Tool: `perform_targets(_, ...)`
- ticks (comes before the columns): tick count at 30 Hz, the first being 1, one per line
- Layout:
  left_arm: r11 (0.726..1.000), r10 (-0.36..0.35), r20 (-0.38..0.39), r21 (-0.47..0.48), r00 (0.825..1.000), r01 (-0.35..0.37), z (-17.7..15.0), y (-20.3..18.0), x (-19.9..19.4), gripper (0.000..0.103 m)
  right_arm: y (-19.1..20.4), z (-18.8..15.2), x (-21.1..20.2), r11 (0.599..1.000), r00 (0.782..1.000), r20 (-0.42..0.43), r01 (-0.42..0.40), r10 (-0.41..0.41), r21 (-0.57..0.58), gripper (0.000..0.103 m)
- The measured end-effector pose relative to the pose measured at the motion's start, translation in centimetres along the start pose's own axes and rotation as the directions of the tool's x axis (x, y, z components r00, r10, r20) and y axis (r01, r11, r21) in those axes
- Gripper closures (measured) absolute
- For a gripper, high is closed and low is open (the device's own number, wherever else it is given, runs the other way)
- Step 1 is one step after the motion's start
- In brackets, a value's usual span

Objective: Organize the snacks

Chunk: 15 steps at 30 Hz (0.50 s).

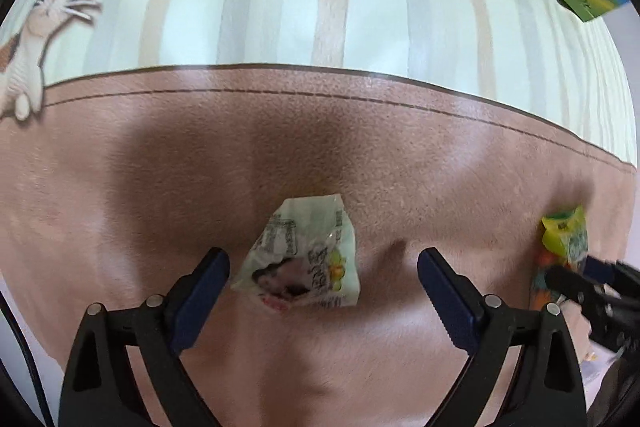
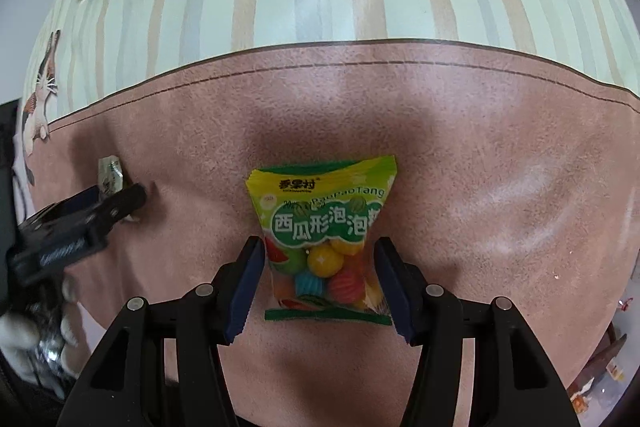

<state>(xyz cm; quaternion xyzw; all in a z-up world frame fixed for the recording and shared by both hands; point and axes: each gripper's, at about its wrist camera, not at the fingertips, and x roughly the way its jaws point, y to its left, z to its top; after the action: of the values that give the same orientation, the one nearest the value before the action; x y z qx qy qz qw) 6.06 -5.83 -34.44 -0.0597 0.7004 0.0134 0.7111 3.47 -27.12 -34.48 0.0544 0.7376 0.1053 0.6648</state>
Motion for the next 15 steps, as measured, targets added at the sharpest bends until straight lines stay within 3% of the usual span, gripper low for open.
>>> perform_targets(2,1.000,0.003,0.012,0.000,1.000,-0.003,0.0,0.4,-0.7,0.007,1.4,0.2,1.0,1.000,1.000,-0.007,0.004,-0.004,0.012,0.043)
perform_targets(10,0.998,-0.038,-0.017,-0.046,0.999,0.037,-0.2,3.5,-1.9,0.007,0.8,0.7,2.4,0.999,0.999,0.001,0.032,-0.032,0.035,0.043)
perform_targets(15,0.996,-0.059,-0.041,-0.062,0.997,0.056,-1.4,5.1,-0.4,0.029,0.4,1.7,2.5,0.998,0.999,0.006,0.038,-0.038,0.047,0.043)
